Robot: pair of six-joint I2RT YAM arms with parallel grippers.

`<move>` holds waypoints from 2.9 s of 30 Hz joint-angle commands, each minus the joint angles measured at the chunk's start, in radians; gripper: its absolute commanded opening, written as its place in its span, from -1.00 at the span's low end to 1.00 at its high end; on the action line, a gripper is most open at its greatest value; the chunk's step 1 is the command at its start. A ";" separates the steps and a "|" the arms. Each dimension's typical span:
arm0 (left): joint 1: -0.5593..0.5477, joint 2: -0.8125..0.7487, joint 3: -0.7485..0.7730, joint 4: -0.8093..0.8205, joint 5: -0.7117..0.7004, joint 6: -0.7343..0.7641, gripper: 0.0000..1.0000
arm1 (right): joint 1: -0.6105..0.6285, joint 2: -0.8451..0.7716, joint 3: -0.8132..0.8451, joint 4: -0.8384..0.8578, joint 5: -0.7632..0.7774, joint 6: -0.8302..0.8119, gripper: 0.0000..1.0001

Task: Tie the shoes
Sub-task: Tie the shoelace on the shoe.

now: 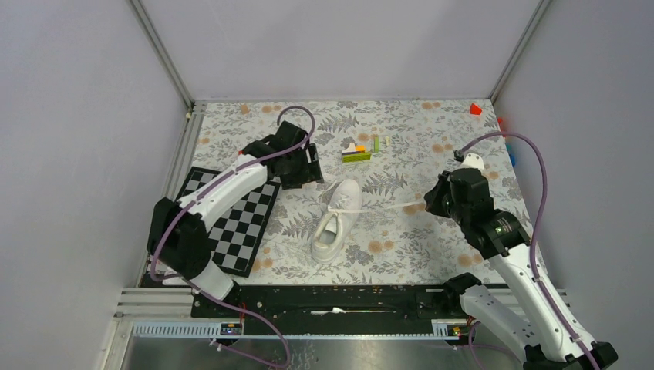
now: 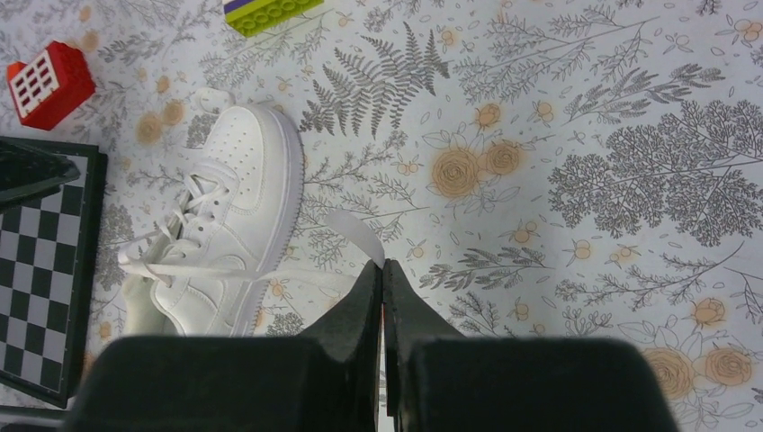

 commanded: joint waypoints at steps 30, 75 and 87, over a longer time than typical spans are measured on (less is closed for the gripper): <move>0.016 0.483 0.139 0.246 -0.152 -0.277 -0.08 | -0.005 0.118 0.087 -0.124 0.066 0.073 -1.00; -0.052 0.069 0.134 0.072 -0.544 -0.105 -1.00 | -0.006 0.057 0.042 -0.091 0.089 0.017 -1.00; -0.058 0.271 0.236 0.045 -0.423 -0.035 -0.09 | -0.005 0.044 0.027 -0.079 0.064 0.030 -1.00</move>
